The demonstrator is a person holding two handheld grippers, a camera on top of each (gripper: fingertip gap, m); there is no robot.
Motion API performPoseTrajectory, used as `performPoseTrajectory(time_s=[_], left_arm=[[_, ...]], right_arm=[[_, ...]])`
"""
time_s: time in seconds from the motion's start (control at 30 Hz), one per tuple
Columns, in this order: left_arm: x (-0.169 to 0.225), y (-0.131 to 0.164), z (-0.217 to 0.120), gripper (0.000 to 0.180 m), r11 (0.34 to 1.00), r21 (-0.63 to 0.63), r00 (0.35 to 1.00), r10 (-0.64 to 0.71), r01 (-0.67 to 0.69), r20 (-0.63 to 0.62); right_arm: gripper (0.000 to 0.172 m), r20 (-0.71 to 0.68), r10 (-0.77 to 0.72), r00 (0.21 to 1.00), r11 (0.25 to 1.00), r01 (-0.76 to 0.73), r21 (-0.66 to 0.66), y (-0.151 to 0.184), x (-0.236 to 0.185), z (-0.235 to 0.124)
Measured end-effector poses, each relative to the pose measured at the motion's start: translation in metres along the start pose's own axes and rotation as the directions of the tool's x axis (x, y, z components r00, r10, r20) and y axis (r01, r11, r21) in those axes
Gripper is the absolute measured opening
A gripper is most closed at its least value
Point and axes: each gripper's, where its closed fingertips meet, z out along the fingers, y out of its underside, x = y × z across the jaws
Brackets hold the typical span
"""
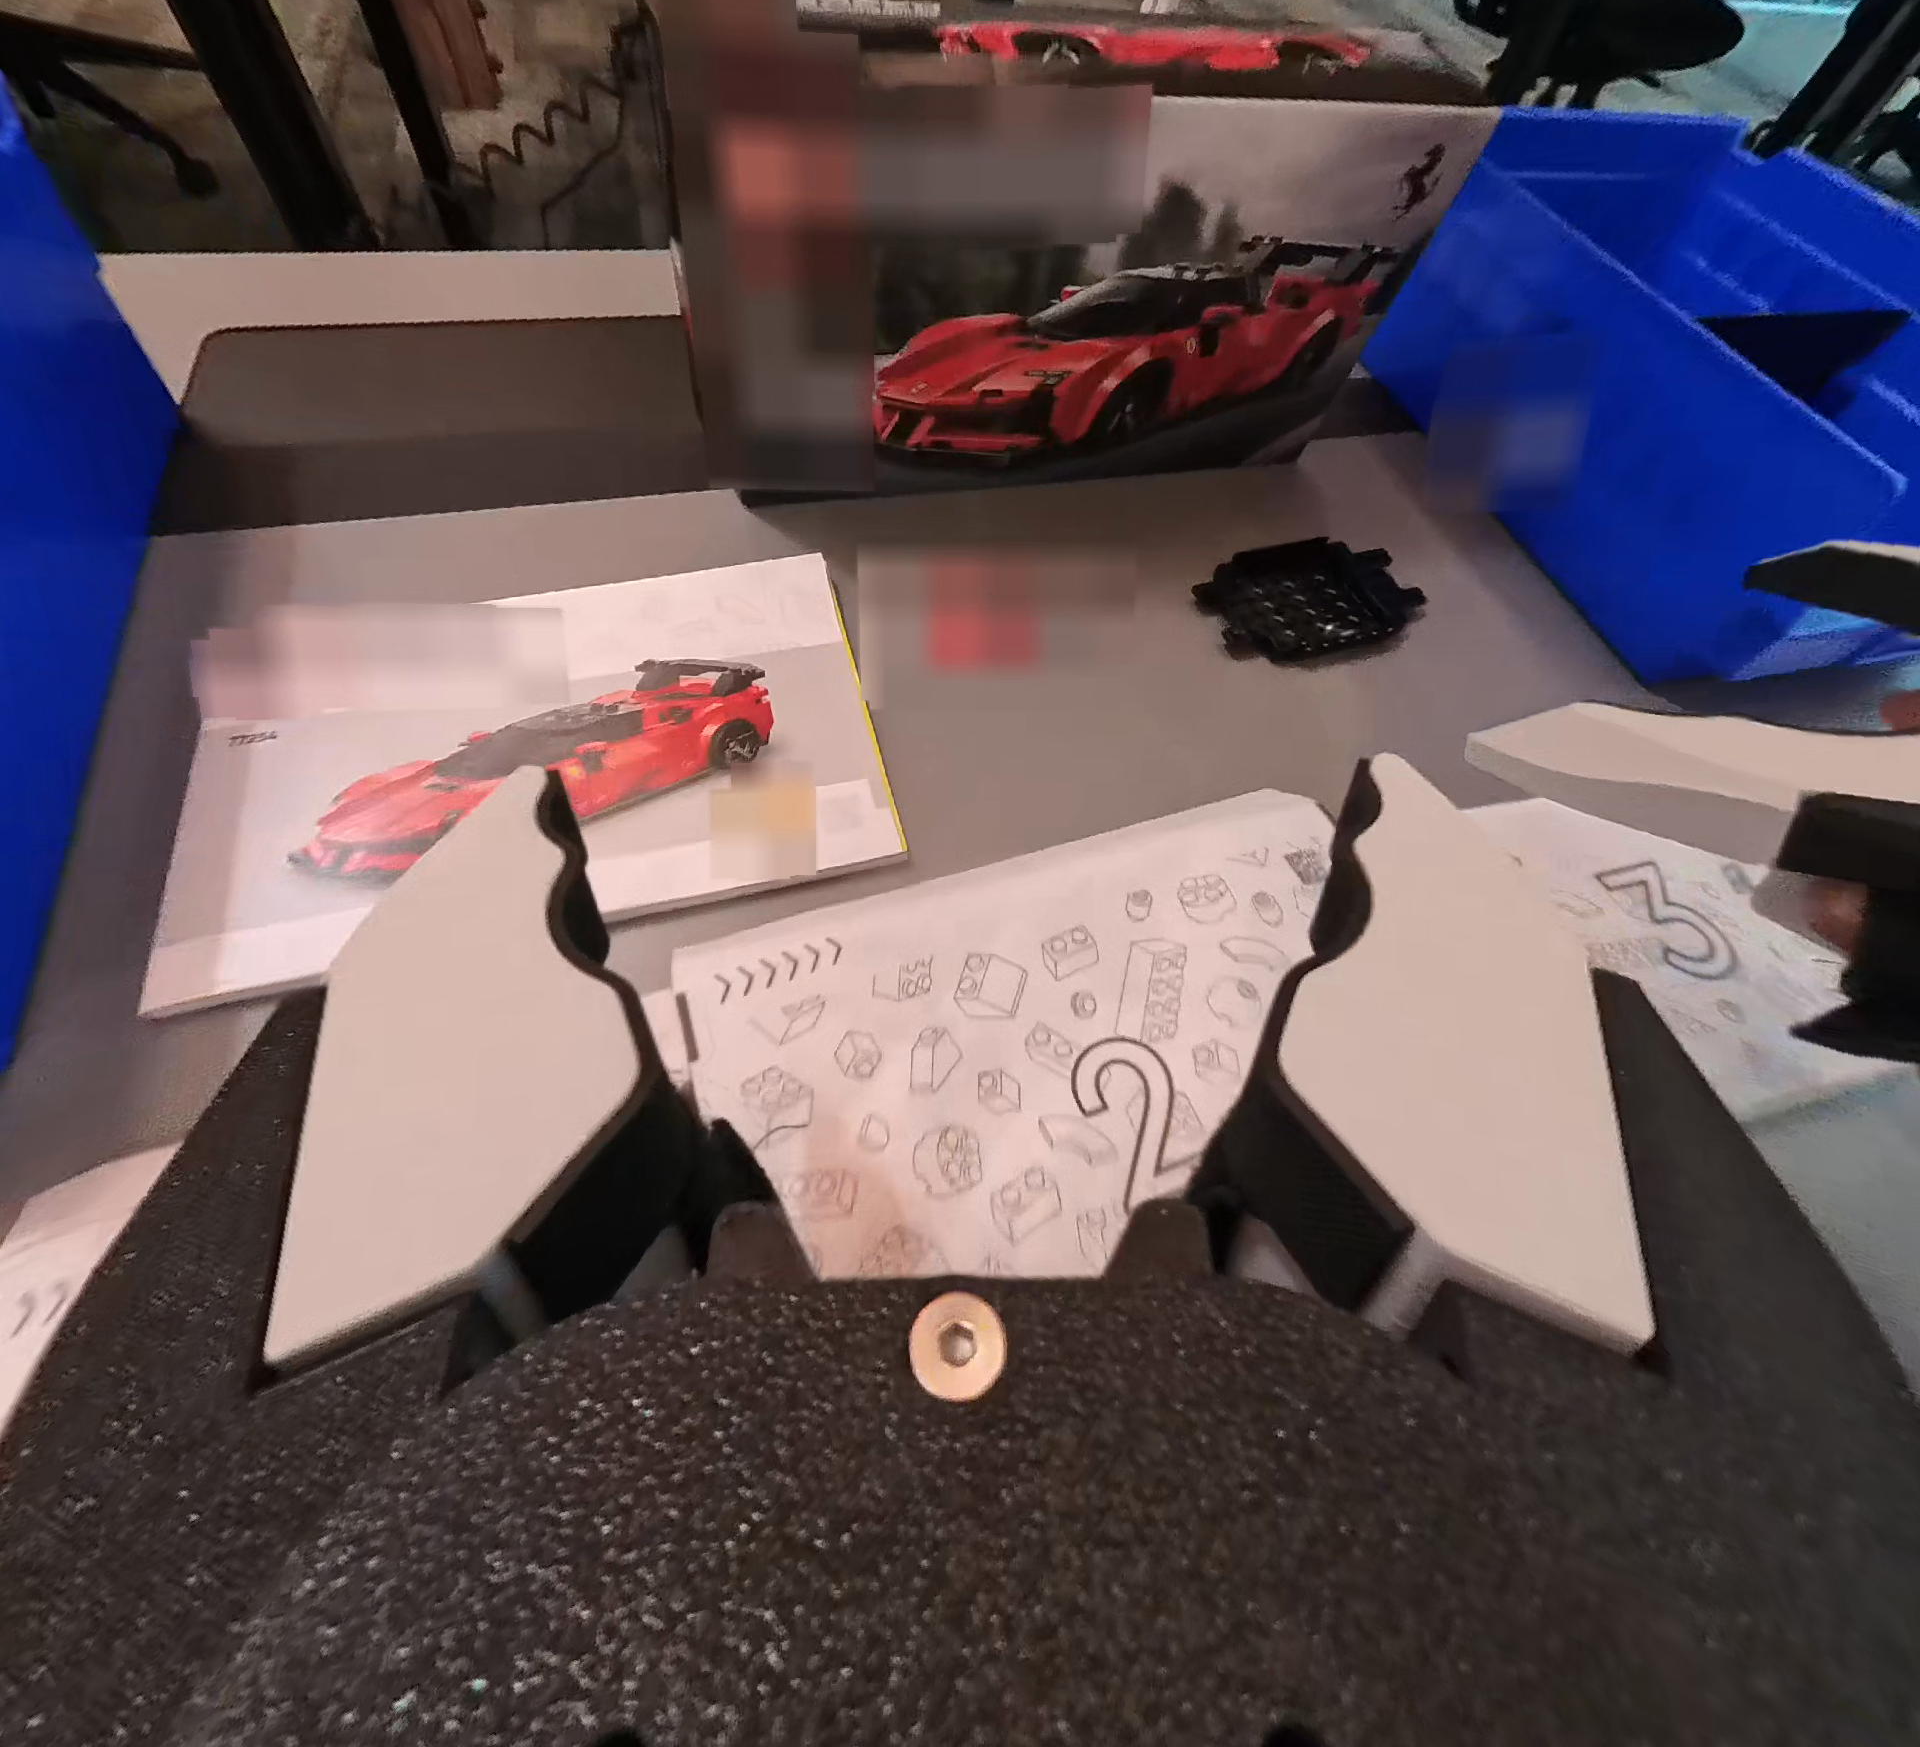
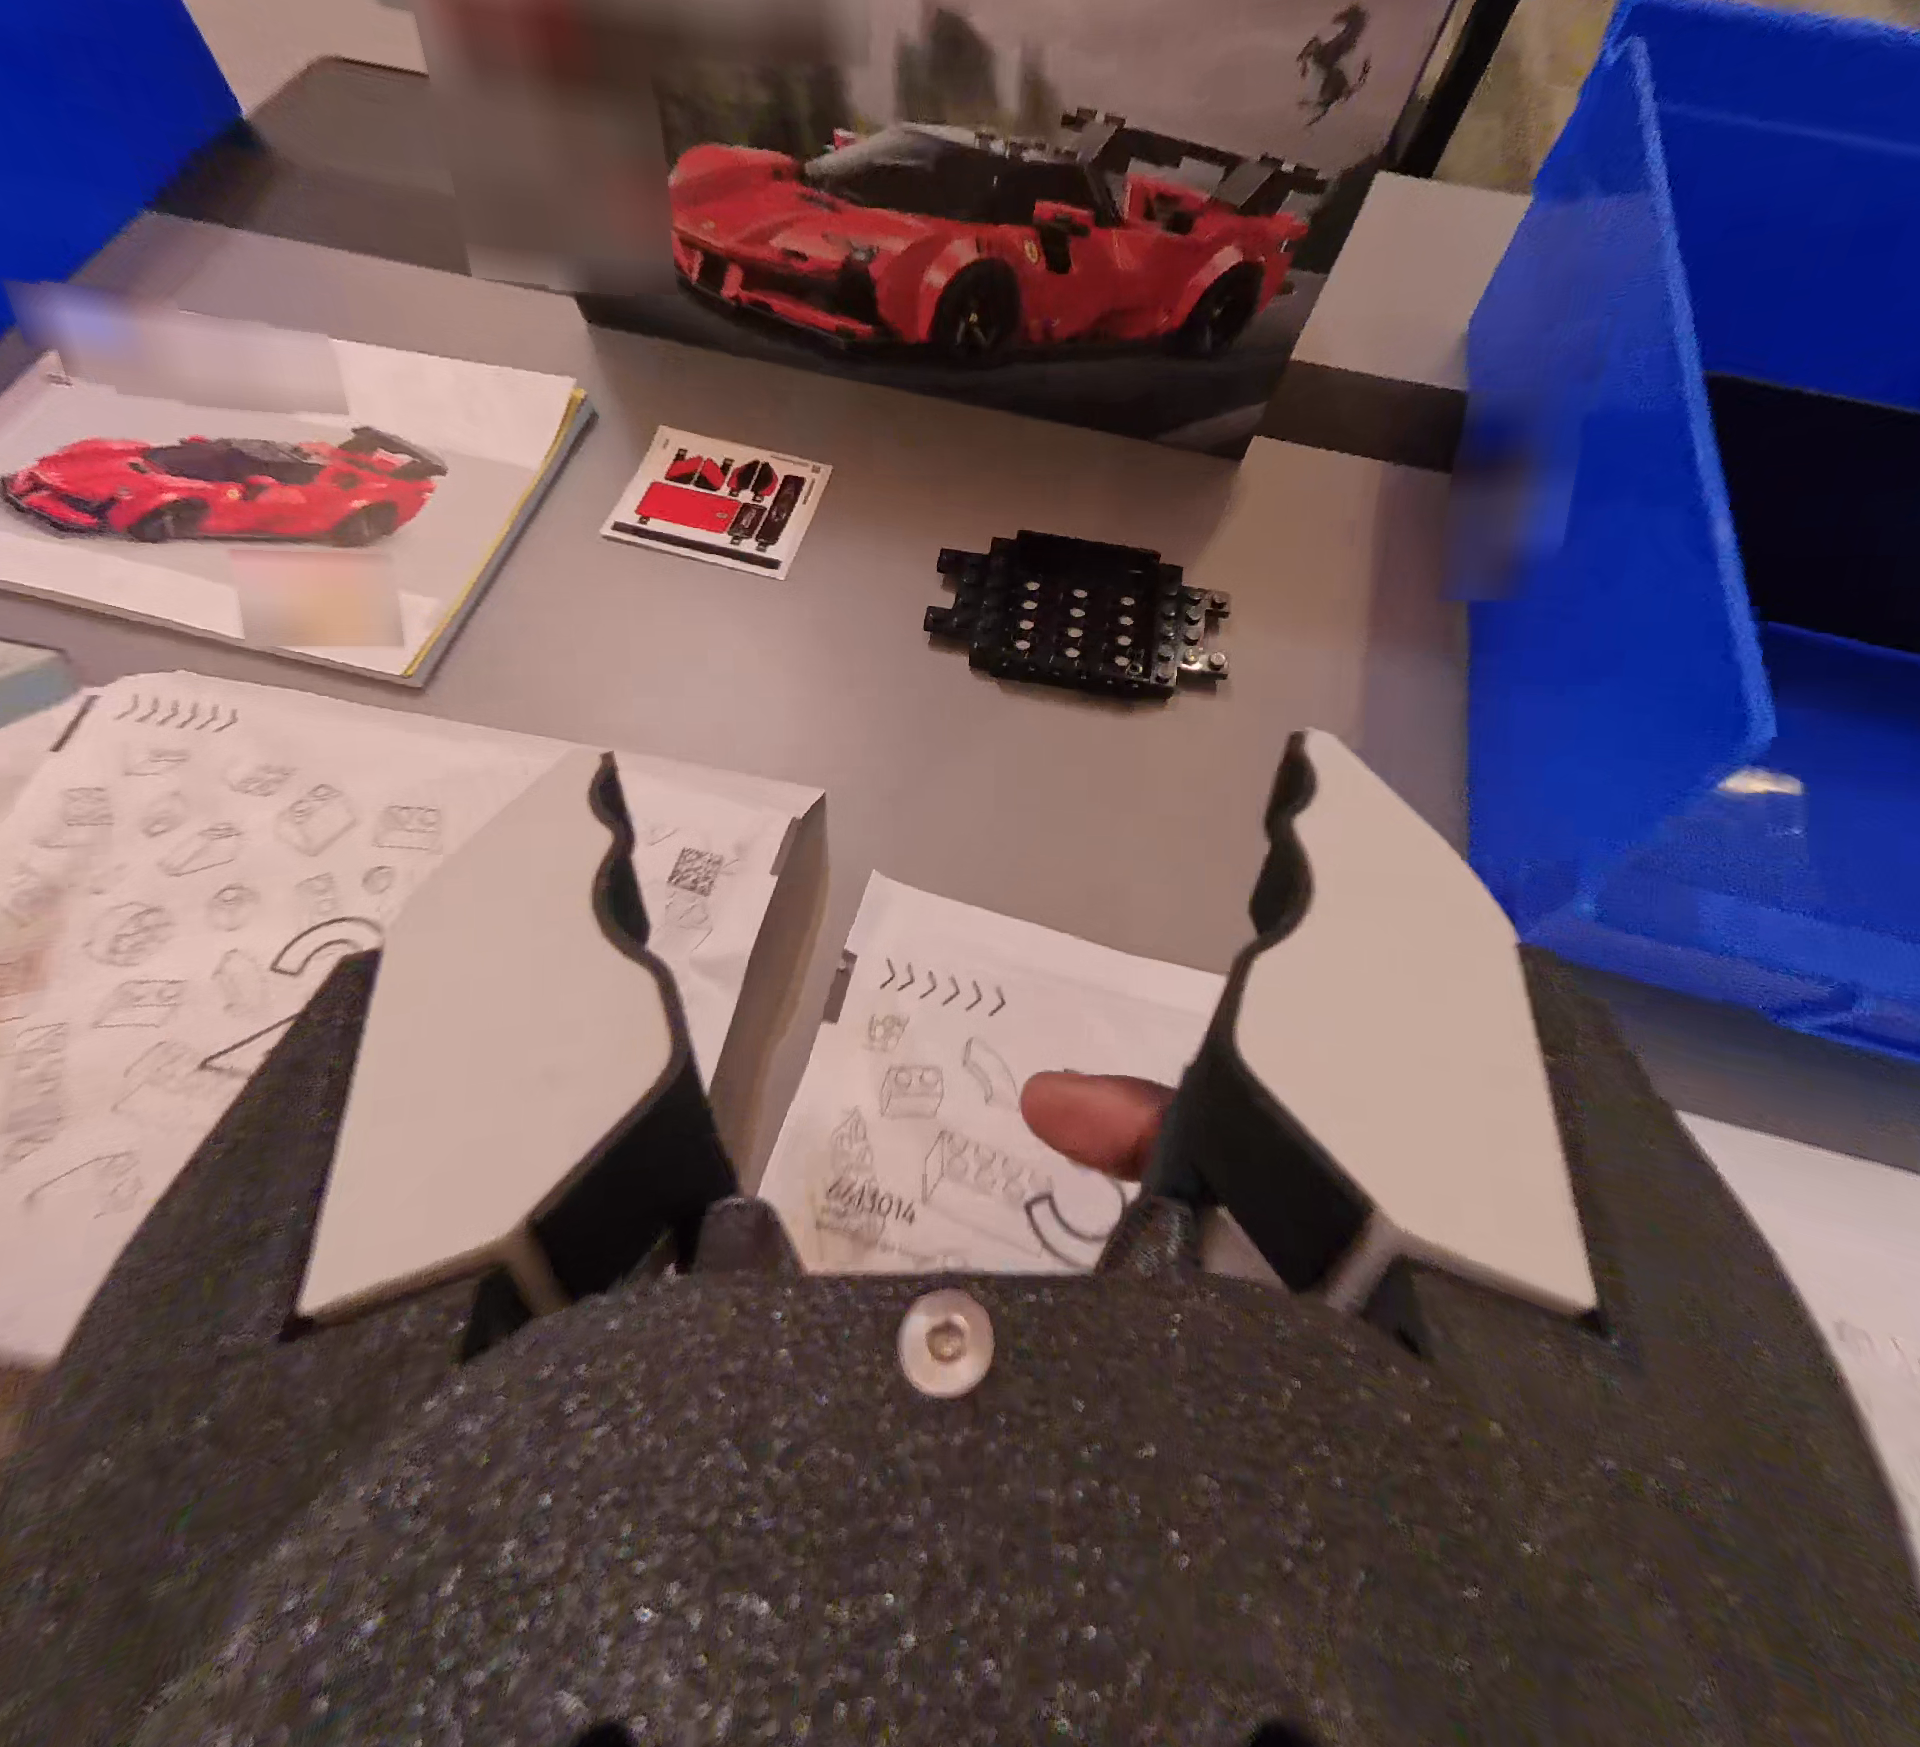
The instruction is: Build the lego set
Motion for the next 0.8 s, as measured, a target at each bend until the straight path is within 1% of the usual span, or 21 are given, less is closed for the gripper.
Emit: performPoseTrajectory(time_s=[0.1, 0.13, 0.17, 0.2, 0.23, 0.27, 0.3, 0.33, 0.37, 0.43, 0.57, 0.7, 0.8], left_arm=[[0.002, -0.001, 0.02, 0.131, 1.0, -0.027, 1.0, 0.008, -0.008, 0.002], [0.003, -0.002, 0.025, 0.128, 1.0, -0.03, 1.0, 0.008, -0.008, -0.001], [0.005, -0.003, 0.03, 0.122, 0.999, -0.033, 1.0, 0.008, -0.008, -0.013], [0.01, -0.004, 0.034, 0.1, 0.999, -0.032, 0.999, 0.017, -0.018, -0.037], [0.016, -0.004, 0.036, 0.066, 0.999, -0.029, 0.997, 0.036, -0.038, -0.074], [0.023, -0.003, 0.038, 0.026, 0.998, -0.024, 0.991, 0.054, -0.057, -0.12], [0.028, -0.002, 0.04, 0.003, 0.998, -0.025, 0.988, 0.061, -0.065, -0.139], [0.03, 0.002, 0.042, 0.0, 0.996, -0.036, 0.987, 0.078, -0.084, -0.138], [0.029, 0.004, 0.044, 0.0, 0.993, -0.043, 0.987, 0.105, -0.111, -0.122], [0.031, 0.008, 0.047, 0.0, 0.987, -0.059, 0.984, 0.141, -0.148, -0.112], [0.032, 0.014, 0.05, 0.0, 0.98, -0.097, 0.982, 0.166, -0.174, -0.088], [0.036, 0.013, 0.049, 0.0, 0.979, -0.091, 0.98, 0.174, -0.183, -0.092], [0.044, 0.011, 0.048, 0.0, 0.982, -0.081, 0.98, 0.161, -0.171, -0.117]], right_arm=[[0.094, 0.023, 0.009, 1.0, 1.0, -0.009, -0.022, -0.001, 0.004, 0.017], [0.087, 0.038, 0.017, 0.999, 1.0, -0.016, -0.024, -0.002, 0.004, 0.021], [0.08, 0.049, 0.018, 0.999, 0.999, -0.017, -0.027, -0.003, 0.003, 0.025], [0.075, 0.056, 0.015, 0.998, 0.999, -0.014, -0.03, -0.003, 0.003, 0.028], [0.058, 0.063, 0.01, 0.998, 0.999, -0.007, -0.034, -0.003, 0.002, 0.03], [0.04, 0.078, 0.002, 0.997, 0.999, 0.001, -0.042, -0.002, 0.0, 0.032], [0.023, 0.098, -0.002, 0.995, 0.999, 0.007, -0.053, 0.0, -0.003, 0.033], [0.005, 0.12, -0.013, 0.993, 0.998, 0.021, -0.065, 0.003, -0.006, 0.034], [0.0, 0.131, -0.028, 0.991, 0.996, 0.039, -0.082, 0.006, -0.009, 0.035], [0.0, 0.137, -0.061, 0.989, 0.991, 0.077, -0.113, 0.012, -0.011, 0.036], [0.0, 0.176, -0.045, 0.983, 0.99, 0.068, -0.124, 0.017, -0.019, 0.034], [0.0, 0.185, -0.048, 0.982, 0.99, 0.071, -0.12, 0.017, -0.021, 0.031], [0.0, 0.156, -0.051, 0.986, 0.991, 0.069, -0.115, 0.016, -0.015, 0.029]])
